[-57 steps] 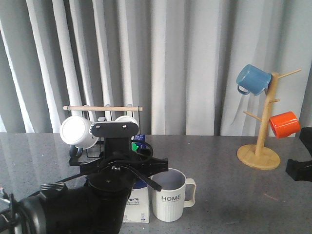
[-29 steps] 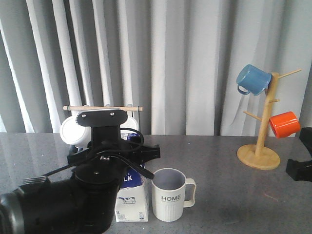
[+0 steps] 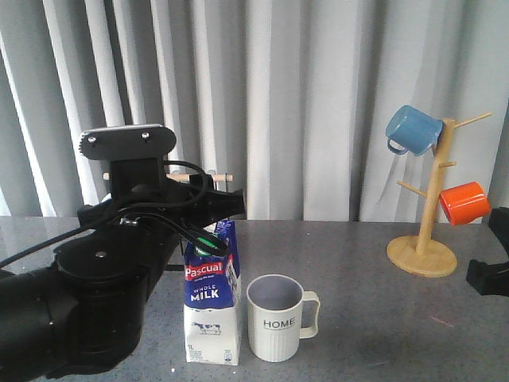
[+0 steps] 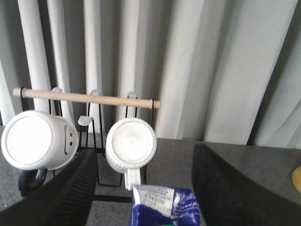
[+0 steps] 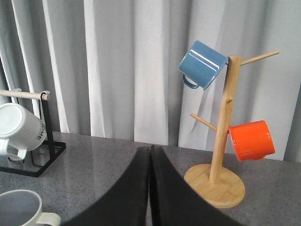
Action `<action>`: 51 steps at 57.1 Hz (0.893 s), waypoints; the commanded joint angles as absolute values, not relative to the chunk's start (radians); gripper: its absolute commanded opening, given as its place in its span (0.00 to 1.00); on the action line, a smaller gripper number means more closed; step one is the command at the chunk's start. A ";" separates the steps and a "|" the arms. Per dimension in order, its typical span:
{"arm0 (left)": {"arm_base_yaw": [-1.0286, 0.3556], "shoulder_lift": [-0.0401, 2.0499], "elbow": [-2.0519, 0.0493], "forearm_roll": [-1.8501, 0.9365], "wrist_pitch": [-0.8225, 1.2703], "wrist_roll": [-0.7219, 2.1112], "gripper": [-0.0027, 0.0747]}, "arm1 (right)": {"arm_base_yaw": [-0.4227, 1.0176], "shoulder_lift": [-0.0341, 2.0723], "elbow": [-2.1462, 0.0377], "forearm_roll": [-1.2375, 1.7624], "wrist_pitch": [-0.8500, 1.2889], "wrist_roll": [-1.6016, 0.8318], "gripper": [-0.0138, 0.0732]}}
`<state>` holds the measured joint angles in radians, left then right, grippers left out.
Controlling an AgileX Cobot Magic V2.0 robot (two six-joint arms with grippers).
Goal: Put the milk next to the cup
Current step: 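Lower the carton onto the table and open the left gripper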
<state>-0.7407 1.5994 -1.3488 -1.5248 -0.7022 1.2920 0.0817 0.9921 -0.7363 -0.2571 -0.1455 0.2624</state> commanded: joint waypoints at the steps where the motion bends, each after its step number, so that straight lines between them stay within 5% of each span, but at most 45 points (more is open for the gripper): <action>1: -0.746 1.524 -1.381 -1.429 -0.701 1.290 0.54 | 0.076 0.977 -0.764 -0.265 -0.215 0.260 0.15; 6: -0.747 1.500 -1.381 -1.379 -0.695 1.290 0.37 | 0.076 0.977 -0.764 -0.265 -0.215 0.260 0.15; 12: -0.747 1.475 -1.380 -1.309 -0.687 1.290 0.02 | 0.076 0.977 -0.764 -0.265 -0.216 0.260 0.15; 51: -0.747 1.452 -1.380 -1.265 -0.689 1.291 0.03 | 0.076 0.977 -0.764 -0.265 -0.216 0.260 0.15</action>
<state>-0.7407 1.4932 -1.3488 -1.3151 -0.6809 1.2920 0.0817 0.9921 -0.7363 -0.2571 -0.1455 0.2624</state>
